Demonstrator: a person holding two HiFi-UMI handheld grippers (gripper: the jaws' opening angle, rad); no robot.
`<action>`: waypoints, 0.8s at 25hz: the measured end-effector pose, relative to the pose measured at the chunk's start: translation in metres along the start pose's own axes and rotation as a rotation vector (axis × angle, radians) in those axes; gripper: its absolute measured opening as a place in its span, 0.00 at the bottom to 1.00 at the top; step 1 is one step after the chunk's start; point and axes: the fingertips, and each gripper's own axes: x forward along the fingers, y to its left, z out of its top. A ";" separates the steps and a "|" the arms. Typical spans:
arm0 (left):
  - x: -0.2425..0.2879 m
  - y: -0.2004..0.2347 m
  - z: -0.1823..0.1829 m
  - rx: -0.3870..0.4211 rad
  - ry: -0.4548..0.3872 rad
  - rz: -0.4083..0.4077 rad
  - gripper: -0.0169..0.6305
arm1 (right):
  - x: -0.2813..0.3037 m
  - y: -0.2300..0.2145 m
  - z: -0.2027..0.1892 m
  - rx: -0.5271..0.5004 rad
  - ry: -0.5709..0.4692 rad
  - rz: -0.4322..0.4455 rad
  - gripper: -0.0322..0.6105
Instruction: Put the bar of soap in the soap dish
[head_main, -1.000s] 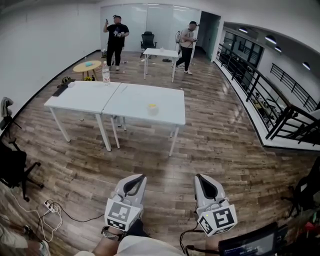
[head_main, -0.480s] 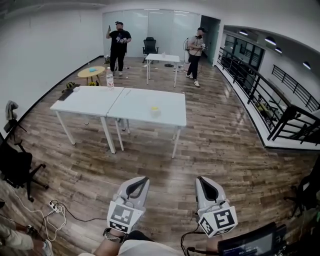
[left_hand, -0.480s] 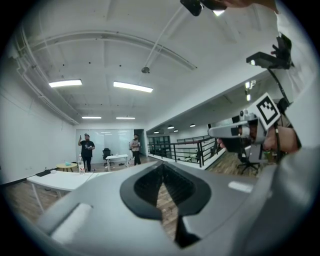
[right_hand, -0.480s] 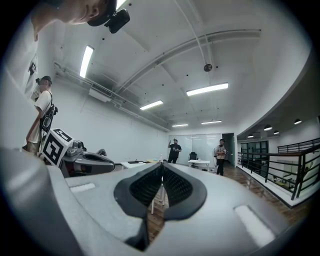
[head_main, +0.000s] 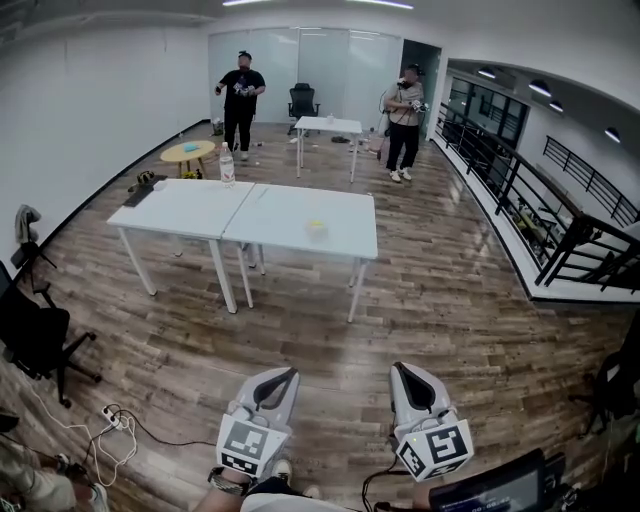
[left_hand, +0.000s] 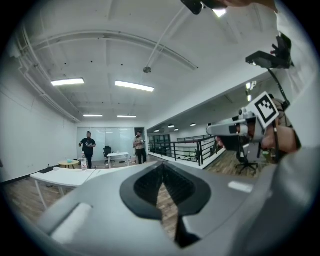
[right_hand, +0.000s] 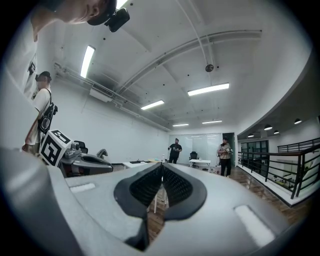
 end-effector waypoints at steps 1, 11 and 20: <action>-0.002 0.002 0.001 -0.001 -0.002 -0.001 0.04 | 0.000 0.003 0.002 -0.003 -0.002 -0.002 0.05; -0.014 0.024 0.006 0.019 -0.030 -0.038 0.04 | 0.009 0.031 0.006 -0.005 -0.005 -0.033 0.05; -0.038 0.029 0.005 0.018 -0.040 -0.063 0.04 | 0.006 0.056 0.010 -0.007 -0.002 -0.051 0.05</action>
